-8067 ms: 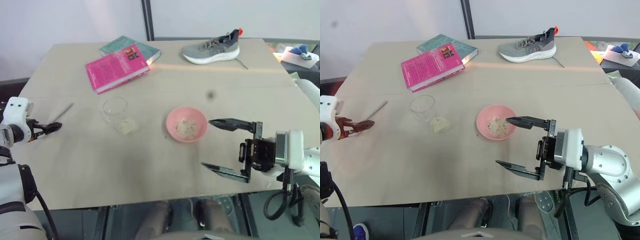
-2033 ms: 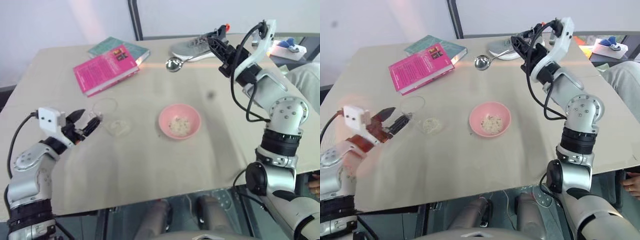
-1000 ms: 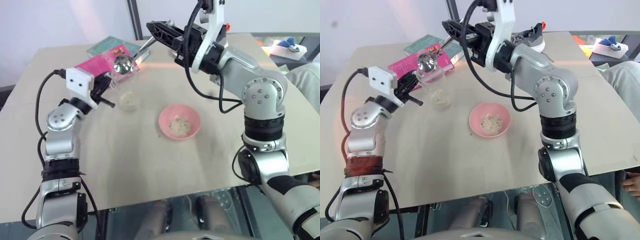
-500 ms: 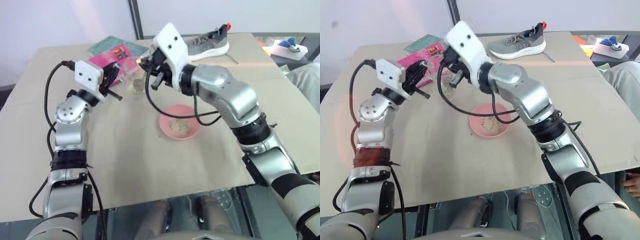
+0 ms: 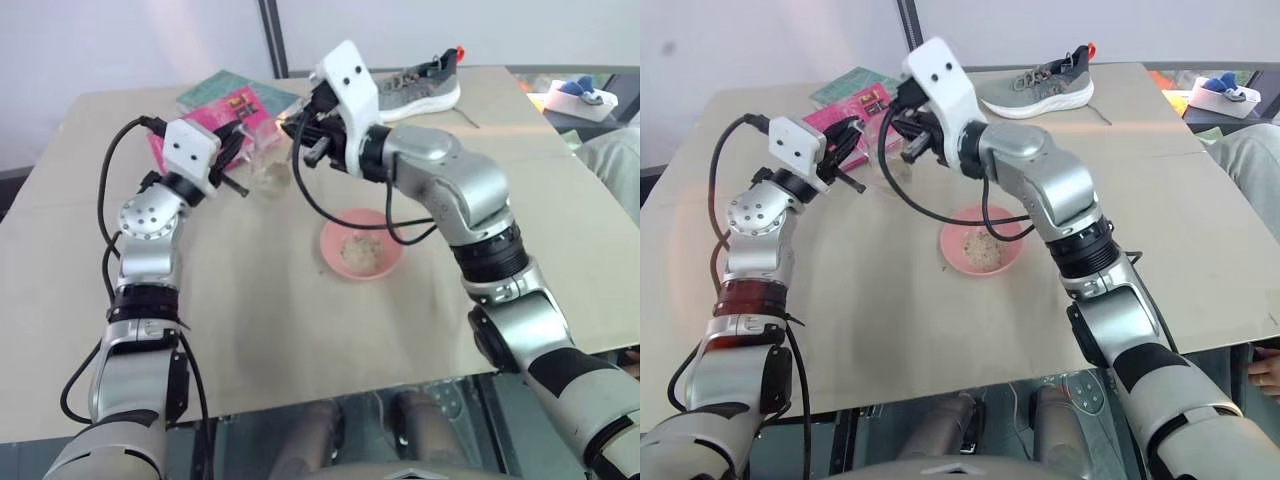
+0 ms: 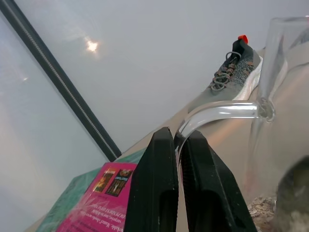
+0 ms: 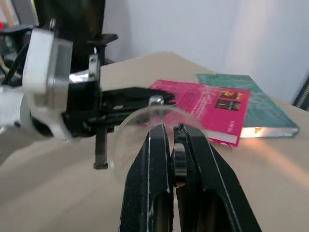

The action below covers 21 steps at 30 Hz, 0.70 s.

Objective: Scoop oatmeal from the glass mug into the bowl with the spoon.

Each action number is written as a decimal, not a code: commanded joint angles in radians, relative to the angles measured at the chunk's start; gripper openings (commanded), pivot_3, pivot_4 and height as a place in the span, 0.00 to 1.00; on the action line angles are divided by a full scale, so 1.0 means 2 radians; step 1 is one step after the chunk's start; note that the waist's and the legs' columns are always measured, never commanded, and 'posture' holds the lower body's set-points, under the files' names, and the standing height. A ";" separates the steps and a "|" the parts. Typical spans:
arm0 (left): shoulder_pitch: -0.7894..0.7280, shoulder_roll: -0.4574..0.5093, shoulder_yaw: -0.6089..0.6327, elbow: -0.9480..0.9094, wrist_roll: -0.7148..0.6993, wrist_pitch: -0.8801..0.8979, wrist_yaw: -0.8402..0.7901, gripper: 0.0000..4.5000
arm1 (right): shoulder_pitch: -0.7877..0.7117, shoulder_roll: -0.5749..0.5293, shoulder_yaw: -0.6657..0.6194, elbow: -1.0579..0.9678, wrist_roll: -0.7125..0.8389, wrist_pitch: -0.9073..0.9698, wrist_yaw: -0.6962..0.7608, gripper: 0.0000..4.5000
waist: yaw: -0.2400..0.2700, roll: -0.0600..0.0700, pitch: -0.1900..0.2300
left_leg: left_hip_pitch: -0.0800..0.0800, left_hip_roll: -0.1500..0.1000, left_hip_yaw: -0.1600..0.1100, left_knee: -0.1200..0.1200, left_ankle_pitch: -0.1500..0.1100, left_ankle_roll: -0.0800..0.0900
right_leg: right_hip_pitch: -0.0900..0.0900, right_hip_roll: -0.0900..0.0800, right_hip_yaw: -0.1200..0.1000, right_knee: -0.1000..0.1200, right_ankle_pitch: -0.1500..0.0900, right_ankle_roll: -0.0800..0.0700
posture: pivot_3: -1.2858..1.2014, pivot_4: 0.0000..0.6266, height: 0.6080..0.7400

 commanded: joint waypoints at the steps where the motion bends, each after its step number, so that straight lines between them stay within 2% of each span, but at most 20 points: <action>1: -0.024 0.007 0.002 0.008 0.005 -0.029 0.006 0.04 | -0.021 0.016 -0.041 -0.005 0.023 0.025 -0.014 0.00 | -0.001 0.000 0.000 | 0.000 0.000 0.000 0.000 0.000 0.000 | 0.000 0.000 0.000 0.000 0.000 0.000 | 0.52 0.24 1.00; 7: -0.043 0.001 -0.002 0.030 0.003 -0.035 0.002 0.04 | -0.026 0.030 -0.075 -0.007 0.047 0.070 -0.025 0.00 | -0.007 0.000 0.000 | 0.000 0.000 0.000 0.000 0.000 0.000 | 0.000 0.000 0.000 0.000 0.000 0.000 | 0.52 0.24 1.00; 15: -0.056 -0.006 -0.008 0.039 -0.002 -0.039 -0.002 0.04 | -0.004 0.000 0.010 -0.014 -0.039 0.004 -0.012 0.00 | -0.014 0.000 0.000 | 0.000 0.000 0.000 0.000 0.000 0.000 | 0.000 0.000 0.000 0.000 0.000 0.000 | 0.52 0.24 1.00; 21: -0.056 -0.009 -0.009 0.037 -0.001 -0.037 -0.001 0.04 | -0.006 0.024 -0.045 -0.003 0.007 0.036 -0.015 0.00 | -0.014 0.000 0.000 | 0.000 0.000 0.000 0.000 0.000 0.000 | 0.000 0.000 0.000 0.000 0.000 0.000 | 0.52 0.24 1.00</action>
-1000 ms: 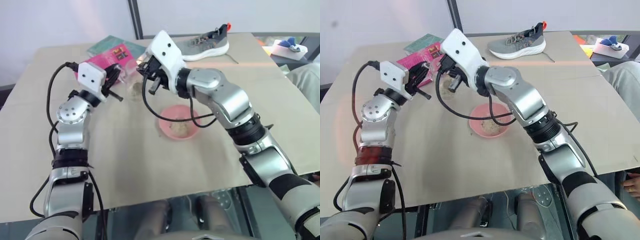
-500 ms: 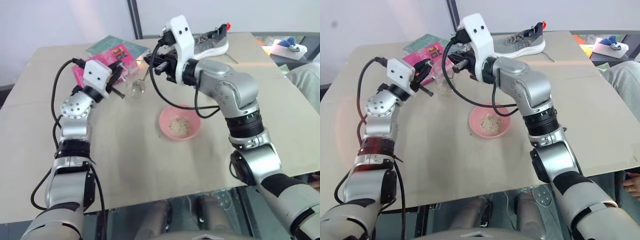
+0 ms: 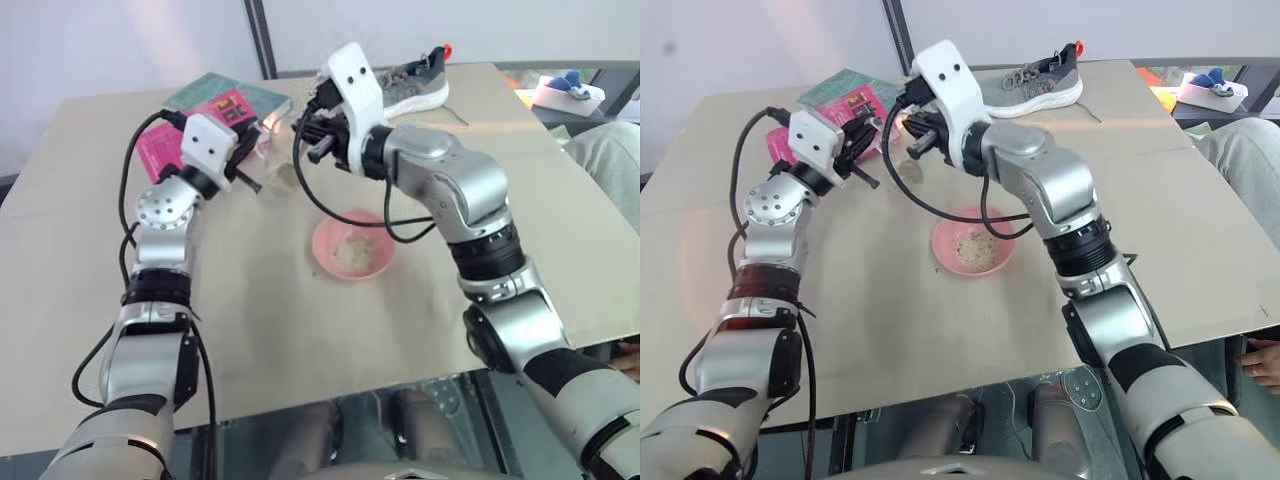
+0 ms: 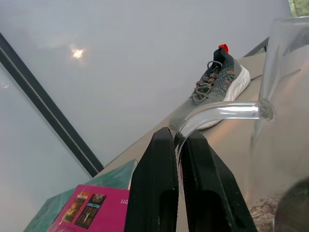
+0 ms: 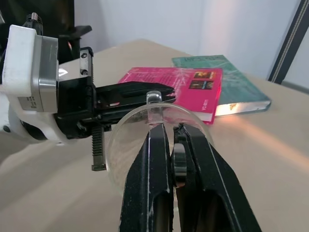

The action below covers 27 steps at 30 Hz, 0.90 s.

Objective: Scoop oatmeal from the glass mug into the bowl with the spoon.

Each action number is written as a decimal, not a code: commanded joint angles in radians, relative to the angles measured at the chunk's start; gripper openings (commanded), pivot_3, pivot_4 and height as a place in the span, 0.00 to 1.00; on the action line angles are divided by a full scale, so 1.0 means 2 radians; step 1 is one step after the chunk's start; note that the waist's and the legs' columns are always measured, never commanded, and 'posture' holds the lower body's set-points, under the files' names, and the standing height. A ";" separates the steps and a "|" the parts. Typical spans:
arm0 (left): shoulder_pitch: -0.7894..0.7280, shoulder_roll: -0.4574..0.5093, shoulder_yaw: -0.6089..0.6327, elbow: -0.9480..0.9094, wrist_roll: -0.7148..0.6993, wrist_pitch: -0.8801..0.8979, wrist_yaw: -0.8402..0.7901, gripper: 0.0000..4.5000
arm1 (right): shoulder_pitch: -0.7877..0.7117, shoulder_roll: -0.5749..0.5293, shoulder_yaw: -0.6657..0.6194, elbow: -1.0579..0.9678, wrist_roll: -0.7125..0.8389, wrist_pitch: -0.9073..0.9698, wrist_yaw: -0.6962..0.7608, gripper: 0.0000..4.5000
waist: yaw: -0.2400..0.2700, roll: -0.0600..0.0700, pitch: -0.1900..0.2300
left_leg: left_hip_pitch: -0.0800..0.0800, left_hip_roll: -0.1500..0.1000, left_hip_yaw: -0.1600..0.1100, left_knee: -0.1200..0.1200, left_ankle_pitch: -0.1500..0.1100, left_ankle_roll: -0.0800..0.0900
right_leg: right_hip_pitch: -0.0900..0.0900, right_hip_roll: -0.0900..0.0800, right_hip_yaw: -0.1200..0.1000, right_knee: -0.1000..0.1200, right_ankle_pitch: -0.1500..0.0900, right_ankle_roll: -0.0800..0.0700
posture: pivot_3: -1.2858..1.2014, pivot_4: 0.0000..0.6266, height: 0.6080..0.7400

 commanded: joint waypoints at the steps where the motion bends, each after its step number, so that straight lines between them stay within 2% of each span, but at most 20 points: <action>1: -0.016 0.006 0.010 -0.011 -0.007 -0.015 0.005 0.04 | -0.015 0.009 -0.045 -0.007 0.029 0.017 -0.001 0.00 | 0.001 0.000 0.000 | 0.000 0.000 0.000 0.000 0.000 0.000 | 0.000 0.000 0.000 0.000 0.000 0.000 | 0.52 0.24 1.00; 4: -0.015 0.007 0.009 -0.011 -0.004 -0.014 0.007 0.04 | -0.018 0.015 -0.067 -0.006 0.045 0.040 -0.007 0.00 | 0.002 0.000 0.000 | 0.000 0.000 0.000 0.000 0.000 0.000 | 0.000 0.000 0.000 0.000 0.000 0.000 | 0.52 0.24 1.00; 8: -0.012 0.004 0.002 -0.003 0.005 -0.018 0.010 0.04 | -0.028 0.037 -0.127 0.002 0.089 0.089 -0.035 0.00 | 0.002 0.000 0.000 | 0.000 0.000 0.000 0.000 0.000 0.000 | 0.000 0.000 0.000 0.000 0.000 0.000 | 0.52 0.24 1.00; 15: -0.015 -0.001 -0.001 0.018 0.014 -0.016 0.012 0.04 | -0.038 0.039 -0.191 0.020 0.116 0.125 -0.083 0.00 | 0.002 0.000 0.000 | 0.000 0.000 0.000 0.000 0.000 0.000 | 0.000 0.000 0.000 0.000 0.000 0.000 | 0.52 0.24 1.00; 27: -0.022 -0.010 -0.009 0.039 0.016 -0.016 0.008 0.04 | -0.026 0.031 -0.217 0.019 0.126 0.132 -0.123 0.00 | 0.001 0.000 0.000 | 0.000 0.000 0.000 0.000 0.000 0.000 | 0.000 0.000 0.001 0.001 0.000 0.000 | 0.52 0.24 1.00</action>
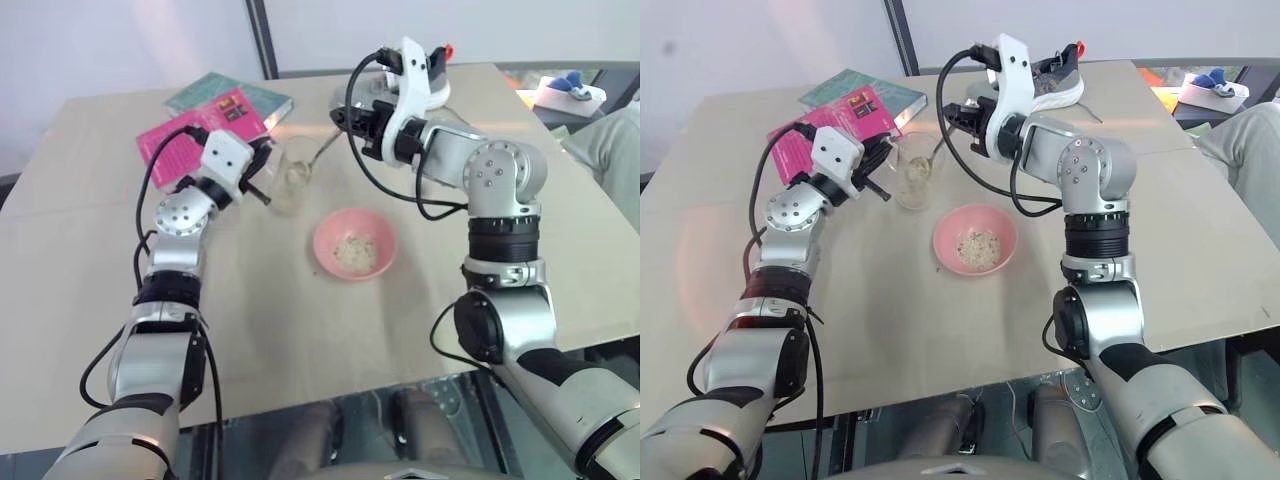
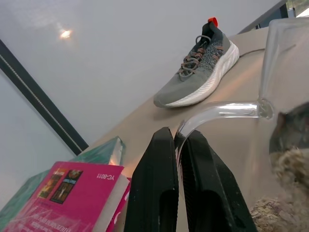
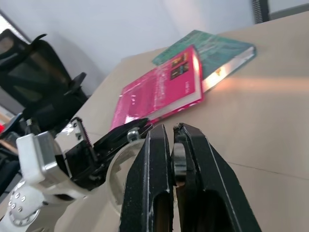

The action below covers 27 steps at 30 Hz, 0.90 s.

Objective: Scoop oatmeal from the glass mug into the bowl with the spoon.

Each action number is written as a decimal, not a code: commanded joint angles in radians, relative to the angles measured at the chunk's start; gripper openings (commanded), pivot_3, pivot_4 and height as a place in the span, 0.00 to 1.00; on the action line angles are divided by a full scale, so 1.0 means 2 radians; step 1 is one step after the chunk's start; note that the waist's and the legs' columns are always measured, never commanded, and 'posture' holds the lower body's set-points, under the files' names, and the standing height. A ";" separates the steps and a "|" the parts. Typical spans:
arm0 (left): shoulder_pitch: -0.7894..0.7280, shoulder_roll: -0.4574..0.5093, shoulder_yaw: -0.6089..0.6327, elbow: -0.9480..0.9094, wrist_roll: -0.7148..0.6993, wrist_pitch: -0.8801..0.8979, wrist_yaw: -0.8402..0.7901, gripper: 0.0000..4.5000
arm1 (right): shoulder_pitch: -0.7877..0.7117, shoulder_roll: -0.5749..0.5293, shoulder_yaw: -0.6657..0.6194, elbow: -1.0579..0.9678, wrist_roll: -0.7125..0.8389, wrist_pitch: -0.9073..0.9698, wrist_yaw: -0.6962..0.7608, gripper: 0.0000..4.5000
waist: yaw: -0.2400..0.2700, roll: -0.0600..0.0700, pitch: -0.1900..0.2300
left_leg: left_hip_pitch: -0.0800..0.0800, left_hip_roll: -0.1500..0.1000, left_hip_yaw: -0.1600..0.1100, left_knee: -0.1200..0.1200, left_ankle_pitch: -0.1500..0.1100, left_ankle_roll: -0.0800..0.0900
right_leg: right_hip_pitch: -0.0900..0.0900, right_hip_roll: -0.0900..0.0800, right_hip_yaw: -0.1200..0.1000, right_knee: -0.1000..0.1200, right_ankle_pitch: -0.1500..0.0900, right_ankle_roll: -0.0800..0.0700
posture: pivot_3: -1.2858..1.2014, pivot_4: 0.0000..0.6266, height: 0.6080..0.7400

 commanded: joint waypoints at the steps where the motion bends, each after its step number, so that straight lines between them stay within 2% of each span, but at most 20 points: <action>1: -0.019 0.004 0.007 -0.005 -0.007 -0.014 0.002 0.04 | -0.007 0.002 -0.016 -0.014 0.022 0.001 -0.006 0.00 | 0.000 0.000 0.000 | 0.000 0.000 0.000 0.000 0.000 0.000 | 0.000 0.000 0.000 0.000 0.000 0.000 | 0.52 0.24 1.00; 8: -0.019 0.004 0.006 0.002 -0.005 -0.019 0.002 0.04 | -0.018 0.015 -0.069 -0.002 0.063 0.034 -0.045 0.00 | 0.000 0.000 0.000 | 0.000 0.000 0.000 0.000 0.000 0.000 | -0.001 0.000 0.000 0.003 0.000 0.000 | 0.52 0.24 1.00; 18: -0.010 0.011 -0.001 0.013 0.008 -0.041 0.001 0.04 | -0.002 0.004 -0.130 -0.003 0.099 0.052 -0.105 0.00 | 0.000 0.000 0.000 | 0.000 0.000 0.001 0.001 0.000 0.000 | -0.001 0.000 0.001 0.004 0.000 0.000 | 0.52 0.24 1.00; 27: -0.017 0.021 -0.024 0.037 0.046 -0.085 0.011 0.04 | 0.007 0.000 -0.188 -0.014 0.149 0.065 -0.166 0.00 | 0.000 0.000 0.000 | 0.000 0.000 0.001 0.001 0.000 0.000 | -0.001 0.000 0.002 0.004 0.000 0.000 | 0.52 0.24 1.00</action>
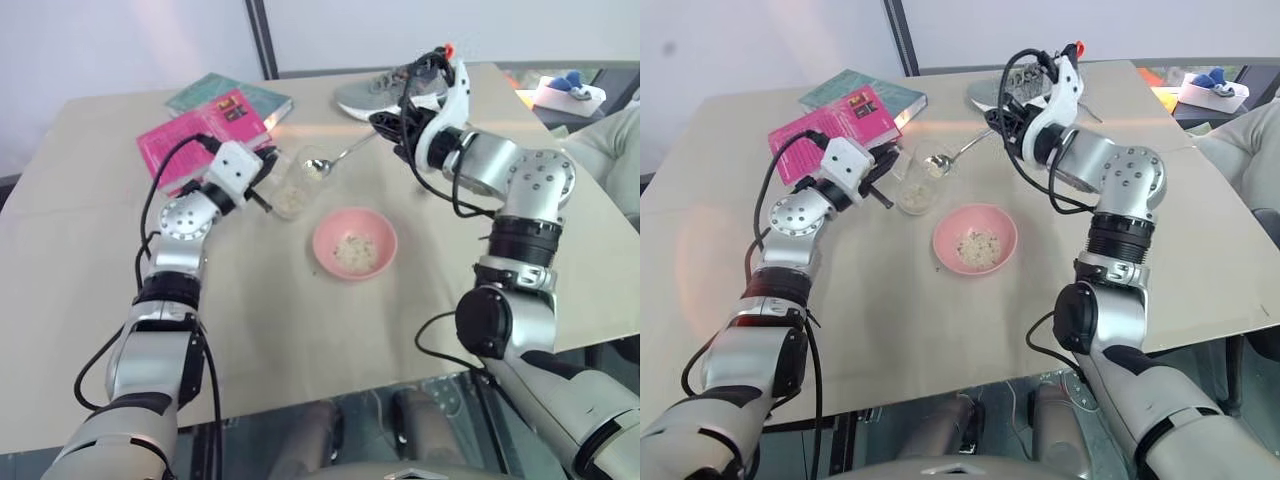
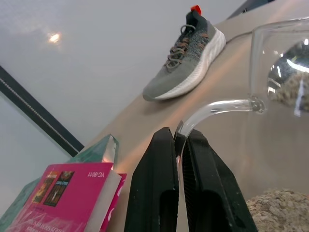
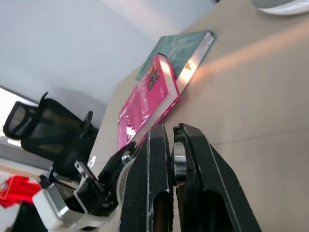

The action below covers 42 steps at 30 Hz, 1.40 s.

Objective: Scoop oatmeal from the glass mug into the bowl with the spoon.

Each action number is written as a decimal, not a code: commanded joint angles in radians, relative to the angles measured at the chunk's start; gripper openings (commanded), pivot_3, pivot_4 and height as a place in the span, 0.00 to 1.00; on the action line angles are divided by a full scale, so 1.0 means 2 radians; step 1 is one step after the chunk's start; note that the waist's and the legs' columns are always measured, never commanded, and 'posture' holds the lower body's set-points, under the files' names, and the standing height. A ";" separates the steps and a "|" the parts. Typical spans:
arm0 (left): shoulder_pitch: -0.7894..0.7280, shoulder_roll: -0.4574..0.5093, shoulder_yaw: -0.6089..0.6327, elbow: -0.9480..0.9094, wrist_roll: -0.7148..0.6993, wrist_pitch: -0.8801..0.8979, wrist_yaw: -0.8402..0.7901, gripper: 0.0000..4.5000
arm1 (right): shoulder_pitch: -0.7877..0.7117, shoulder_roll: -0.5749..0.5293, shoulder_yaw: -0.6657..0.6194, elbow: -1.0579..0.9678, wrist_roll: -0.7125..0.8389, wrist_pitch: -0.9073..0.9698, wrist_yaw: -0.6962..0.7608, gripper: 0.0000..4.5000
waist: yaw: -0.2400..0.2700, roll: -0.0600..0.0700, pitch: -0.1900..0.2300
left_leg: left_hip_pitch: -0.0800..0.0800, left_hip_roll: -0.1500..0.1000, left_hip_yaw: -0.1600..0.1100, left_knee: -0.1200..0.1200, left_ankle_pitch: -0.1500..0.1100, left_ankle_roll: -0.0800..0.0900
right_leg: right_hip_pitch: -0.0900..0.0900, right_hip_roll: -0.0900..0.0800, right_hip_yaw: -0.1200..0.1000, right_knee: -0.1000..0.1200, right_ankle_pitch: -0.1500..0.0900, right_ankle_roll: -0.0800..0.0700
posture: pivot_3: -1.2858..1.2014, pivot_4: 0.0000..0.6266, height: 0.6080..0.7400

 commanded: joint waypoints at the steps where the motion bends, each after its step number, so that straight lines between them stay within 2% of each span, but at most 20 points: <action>1: -0.014 0.013 -0.002 0.000 0.011 -0.037 0.010 0.04 | -0.002 -0.008 -0.029 -0.032 0.034 -0.001 -0.027 0.00 | 0.000 0.000 0.000 | 0.000 0.000 0.000 0.000 0.000 0.000 | 0.000 0.000 0.000 0.000 0.000 0.000 | 0.52 0.24 1.00; 14: -0.020 0.007 0.005 0.011 -0.007 -0.071 0.002 0.04 | 0.017 -0.008 -0.056 -0.069 0.122 0.015 -0.105 0.00 | 0.000 0.000 0.000 | 0.000 0.000 0.000 0.000 0.000 0.000 | 0.000 0.000 0.001 0.000 0.000 0.000 | 0.52 0.24 1.00; 25: -0.027 0.005 0.002 0.014 -0.008 -0.091 -0.001 0.04 | 0.059 -0.011 -0.049 -0.137 0.259 0.017 -0.202 0.00 | 0.000 0.000 0.000 | 0.000 0.000 0.000 0.000 0.000 0.000 | 0.000 0.000 0.001 0.000 0.000 0.000 | 0.52 0.24 1.00; 31: -0.034 0.000 0.001 0.015 -0.009 -0.095 -0.005 0.04 | 0.098 -0.036 -0.018 -0.178 0.368 -0.012 -0.269 0.00 | 0.001 0.000 0.000 | 0.000 0.000 0.000 0.000 0.000 0.000 | 0.000 0.000 0.001 0.000 0.000 0.000 | 0.52 0.24 1.00; 36: -0.039 -0.001 0.001 0.020 -0.008 -0.095 -0.007 0.04 | 0.145 -0.078 0.027 -0.211 0.463 -0.061 -0.315 0.00 | 0.001 0.000 0.000 | 0.000 0.000 0.000 0.000 0.000 0.000 | 0.000 0.000 0.001 0.000 0.000 0.000 | 0.52 0.24 1.00; 42: -0.041 -0.002 0.000 0.023 -0.007 -0.091 -0.008 0.04 | 0.190 -0.124 0.083 -0.248 0.539 -0.128 -0.350 0.00 | 0.001 0.000 0.000 | 0.001 0.000 0.001 0.000 0.000 0.000 | 0.000 0.000 0.002 -0.001 0.000 0.000 | 0.52 0.24 1.00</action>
